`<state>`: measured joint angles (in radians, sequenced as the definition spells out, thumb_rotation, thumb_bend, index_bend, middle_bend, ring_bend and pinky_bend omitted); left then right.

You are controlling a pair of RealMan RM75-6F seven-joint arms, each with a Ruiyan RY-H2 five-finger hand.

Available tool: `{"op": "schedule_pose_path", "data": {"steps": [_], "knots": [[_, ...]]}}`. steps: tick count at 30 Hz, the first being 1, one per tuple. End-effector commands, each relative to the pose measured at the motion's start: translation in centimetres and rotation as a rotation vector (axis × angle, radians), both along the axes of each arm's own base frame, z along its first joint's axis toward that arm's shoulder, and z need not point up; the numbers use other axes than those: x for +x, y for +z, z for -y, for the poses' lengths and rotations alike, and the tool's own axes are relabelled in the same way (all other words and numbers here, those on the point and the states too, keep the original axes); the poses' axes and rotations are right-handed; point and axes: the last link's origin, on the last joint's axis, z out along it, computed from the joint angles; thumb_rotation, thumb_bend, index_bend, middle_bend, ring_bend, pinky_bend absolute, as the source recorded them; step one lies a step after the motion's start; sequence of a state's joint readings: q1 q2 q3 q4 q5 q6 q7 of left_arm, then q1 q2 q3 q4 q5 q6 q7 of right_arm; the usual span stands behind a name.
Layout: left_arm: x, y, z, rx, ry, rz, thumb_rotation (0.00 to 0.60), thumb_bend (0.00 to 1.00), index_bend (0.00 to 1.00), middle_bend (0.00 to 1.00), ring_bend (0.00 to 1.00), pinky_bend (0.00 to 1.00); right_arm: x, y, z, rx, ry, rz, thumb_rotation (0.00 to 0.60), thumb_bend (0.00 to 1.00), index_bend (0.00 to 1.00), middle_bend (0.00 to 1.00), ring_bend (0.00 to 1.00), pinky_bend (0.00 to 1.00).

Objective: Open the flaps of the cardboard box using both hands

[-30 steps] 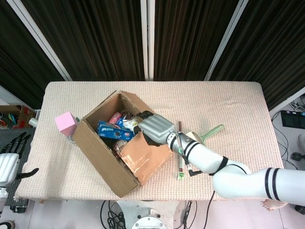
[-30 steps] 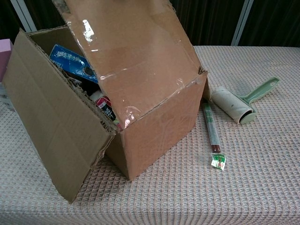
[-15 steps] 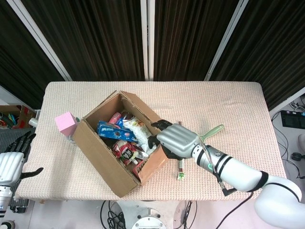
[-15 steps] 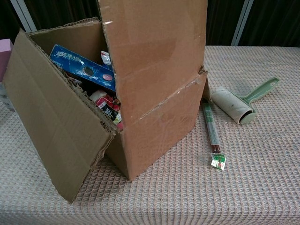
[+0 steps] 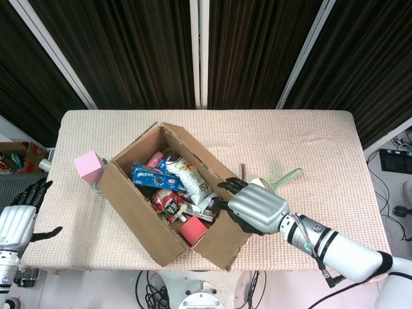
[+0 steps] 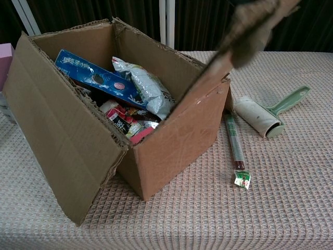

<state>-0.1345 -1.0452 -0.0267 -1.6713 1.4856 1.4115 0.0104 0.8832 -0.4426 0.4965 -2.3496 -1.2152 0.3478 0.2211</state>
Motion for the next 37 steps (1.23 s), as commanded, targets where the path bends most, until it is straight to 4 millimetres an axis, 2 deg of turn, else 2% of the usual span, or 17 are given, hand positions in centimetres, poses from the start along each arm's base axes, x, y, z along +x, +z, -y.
{"op": "schedule_pose_path", "data": {"steps": [1, 4, 6, 8, 10, 13, 15, 17, 19, 20, 23, 26, 29, 31, 37], "knots": [[0.1, 0.0, 0.0, 0.001, -0.004, 0.000, 0.553, 0.04, 0.04, 0.03, 0.09, 0.21, -0.8, 0.6, -0.4, -0.011, -0.003, 0.025, 0.600, 1.00, 0.25, 0.56, 0.09, 0.00], [0.3, 0.0, 0.0, 0.002, -0.009, 0.002, 0.553, 0.04, 0.04, 0.03, 0.09, 0.21, -1.3, 0.8, -0.6, -0.018, -0.004, 0.037, 0.600, 1.00, 0.23, 0.58, 0.10, 0.00], [0.3, 0.0, 0.0, 0.001, -0.010, 0.001, 0.554, 0.04, 0.04, 0.03, 0.09, 0.21, -1.5, 1.2, -0.5, -0.041, 0.003, 0.061, 0.600, 1.00, 0.22, 0.55, 0.11, 0.00], [0.3, -0.1, 0.1, 0.001, -0.011, -0.001, 0.556, 0.04, 0.04, 0.03, 0.09, 0.21, -2.0, 1.7, -0.2, -0.091, 0.025, 0.101, 0.600, 0.97, 0.22, 0.47, 0.10, 0.00], [0.3, -0.1, 0.2, 0.001, -0.012, -0.002, 0.555, 0.04, 0.04, 0.03, 0.09, 0.21, -2.8, 2.2, 0.0, -0.156, 0.054, 0.121, 0.600, 0.90, 0.19, 0.33, 0.06, 0.00], [0.3, 0.0, 0.4, 0.008, -0.020, -0.013, 0.555, 0.04, 0.04, 0.03, 0.09, 0.21, -5.9, 3.0, -0.1, -0.308, 0.096, 0.069, 0.600, 0.80, 0.08, 0.16, 0.00, 0.00], [0.3, 0.0, 0.6, 0.018, -0.028, -0.025, 0.554, 0.04, 0.04, 0.03, 0.09, 0.21, -9.2, 3.3, -0.6, -0.432, 0.090, -0.012, 0.600, 0.71, 0.01, 0.06, 0.00, 0.00], [0.2, 0.0, 0.8, 0.025, -0.030, -0.029, 0.554, 0.04, 0.04, 0.03, 0.09, 0.21, -13.2, 2.9, -1.4, -0.565, 0.025, -0.073, 0.600, 0.65, 0.00, 0.01, 0.00, 0.00], [0.1, -0.1, 0.9, 0.024, -0.030, -0.028, 0.551, 0.04, 0.04, 0.03, 0.09, 0.21, -16.7, 2.0, -2.2, -0.658, -0.031, -0.133, 0.600, 0.63, 0.00, 0.00, 0.00, 0.00], [0.1, -0.1, 1.0, 0.023, -0.032, -0.029, 0.539, 0.04, 0.04, 0.03, 0.09, 0.21, -18.9, 1.1, -2.7, -0.702, -0.080, -0.152, 0.600, 0.63, 0.00, 0.00, 0.00, 0.00], [-0.1, -0.1, 1.2, 0.028, -0.039, -0.034, 0.488, 0.04, 0.04, 0.03, 0.09, 0.21, -23.9, -0.5, -4.0, -0.787, -0.198, -0.148, 0.600, 0.60, 0.00, 0.00, 0.00, 0.00], [0.0, -0.2, 1.3, 0.048, -0.054, -0.037, 0.473, 0.04, 0.04, 0.03, 0.09, 0.21, -27.9, -1.2, -5.5, -0.850, -0.291, -0.155, 0.600, 0.51, 0.00, 0.00, 0.00, 0.00], [0.0, -0.3, 1.4, 0.060, -0.069, -0.042, 0.474, 0.04, 0.04, 0.03, 0.09, 0.21, -30.6, -1.1, -6.9, -0.920, -0.366, -0.143, 0.600, 0.47, 0.00, 0.00, 0.00, 0.00], [0.0, -0.4, 1.4, 0.058, -0.075, -0.041, 0.473, 0.04, 0.04, 0.03, 0.09, 0.21, -31.7, -1.1, -7.7, -0.938, -0.400, -0.141, 0.600, 0.47, 0.00, 0.00, 0.00, 0.00], [0.0, -0.9, 1.1, 0.035, -0.091, -0.039, 0.471, 0.04, 0.04, 0.03, 0.09, 0.21, -33.3, -1.3, -8.6, -0.965, -0.483, -0.129, 0.600, 0.45, 0.00, 0.00, 0.00, 0.00]]}}
